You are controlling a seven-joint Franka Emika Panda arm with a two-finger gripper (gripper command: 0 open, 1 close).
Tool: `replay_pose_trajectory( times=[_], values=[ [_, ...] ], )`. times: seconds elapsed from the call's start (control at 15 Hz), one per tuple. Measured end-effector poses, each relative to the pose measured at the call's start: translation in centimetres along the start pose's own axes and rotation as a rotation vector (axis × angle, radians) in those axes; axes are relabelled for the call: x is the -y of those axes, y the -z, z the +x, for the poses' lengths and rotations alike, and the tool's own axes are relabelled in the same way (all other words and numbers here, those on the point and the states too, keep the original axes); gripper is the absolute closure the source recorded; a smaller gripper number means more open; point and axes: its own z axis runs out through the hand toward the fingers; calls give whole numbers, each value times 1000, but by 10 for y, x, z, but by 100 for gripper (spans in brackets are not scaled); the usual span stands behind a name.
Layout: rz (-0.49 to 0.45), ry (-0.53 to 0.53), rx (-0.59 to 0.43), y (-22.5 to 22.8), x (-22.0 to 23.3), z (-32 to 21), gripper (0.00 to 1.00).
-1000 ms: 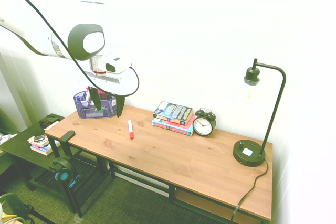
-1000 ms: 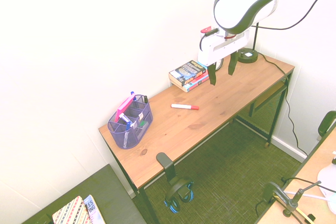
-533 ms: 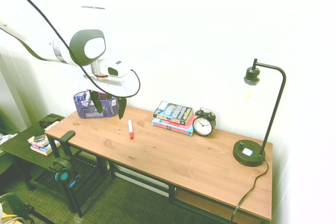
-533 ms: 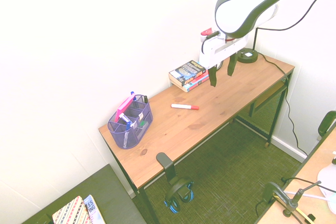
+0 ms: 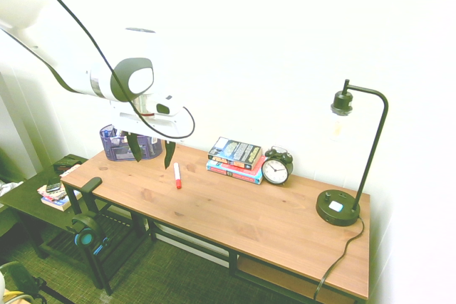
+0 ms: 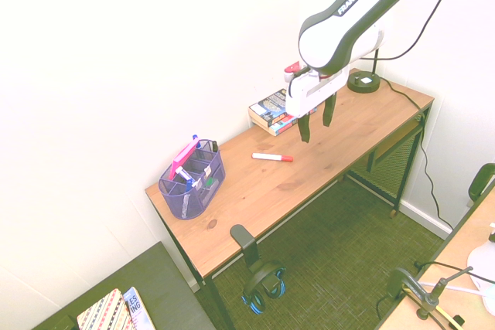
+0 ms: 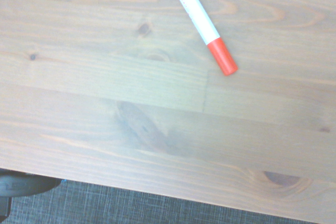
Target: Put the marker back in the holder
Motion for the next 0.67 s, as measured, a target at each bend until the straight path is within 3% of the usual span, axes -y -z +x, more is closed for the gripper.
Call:
replay_pose_trajectory(
  times=[0.4, 0.67],
  values=[
    [-4, 76, 73, -53, 9, -5, 0],
    [46, 144, 19, -96, 10, 6, 0]
  ],
)
